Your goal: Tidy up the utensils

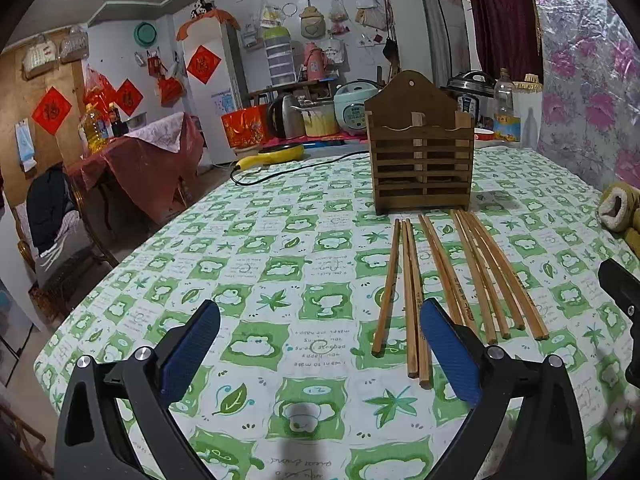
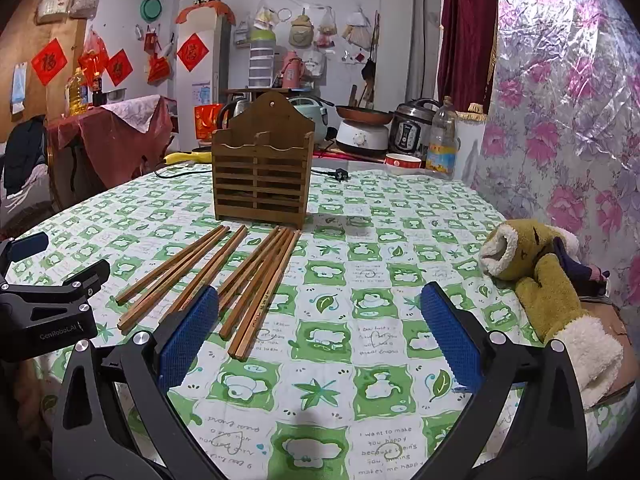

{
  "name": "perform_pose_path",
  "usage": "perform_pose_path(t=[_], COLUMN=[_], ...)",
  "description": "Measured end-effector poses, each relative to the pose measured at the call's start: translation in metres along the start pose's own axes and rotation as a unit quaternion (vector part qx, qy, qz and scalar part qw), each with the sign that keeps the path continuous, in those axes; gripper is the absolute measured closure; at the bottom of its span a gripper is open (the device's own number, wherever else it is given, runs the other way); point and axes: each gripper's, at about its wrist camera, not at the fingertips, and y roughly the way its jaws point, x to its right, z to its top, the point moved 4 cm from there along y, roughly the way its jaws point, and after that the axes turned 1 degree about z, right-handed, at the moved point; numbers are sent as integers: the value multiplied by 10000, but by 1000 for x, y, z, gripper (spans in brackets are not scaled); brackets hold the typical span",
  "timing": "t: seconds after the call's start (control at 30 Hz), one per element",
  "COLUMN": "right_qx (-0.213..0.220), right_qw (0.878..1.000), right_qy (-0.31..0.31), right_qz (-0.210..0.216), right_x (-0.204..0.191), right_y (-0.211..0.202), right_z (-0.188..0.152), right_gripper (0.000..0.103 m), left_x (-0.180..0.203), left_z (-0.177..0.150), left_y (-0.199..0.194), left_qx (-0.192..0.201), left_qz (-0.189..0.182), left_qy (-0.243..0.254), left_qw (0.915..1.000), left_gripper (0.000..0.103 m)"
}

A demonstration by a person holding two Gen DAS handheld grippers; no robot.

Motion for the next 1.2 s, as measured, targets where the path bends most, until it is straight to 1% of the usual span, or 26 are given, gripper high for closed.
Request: perform_pose_path(t=[0.4,1.2], right_qx=[-7,-4], right_qw=[9998,9999], right_qy=[143,128], right_qz=[99,95], right_x=[5,4], right_y=[1,1], right_z=[0,0], right_gripper=[6,6], left_x=[-3,-4], left_z=[-2,-1], left_y=[0,0], left_qx=[2,18], left_qz=[-18,1], left_qy=[-79,-45], left_qw=[10000,10000], left_gripper=[5,5])
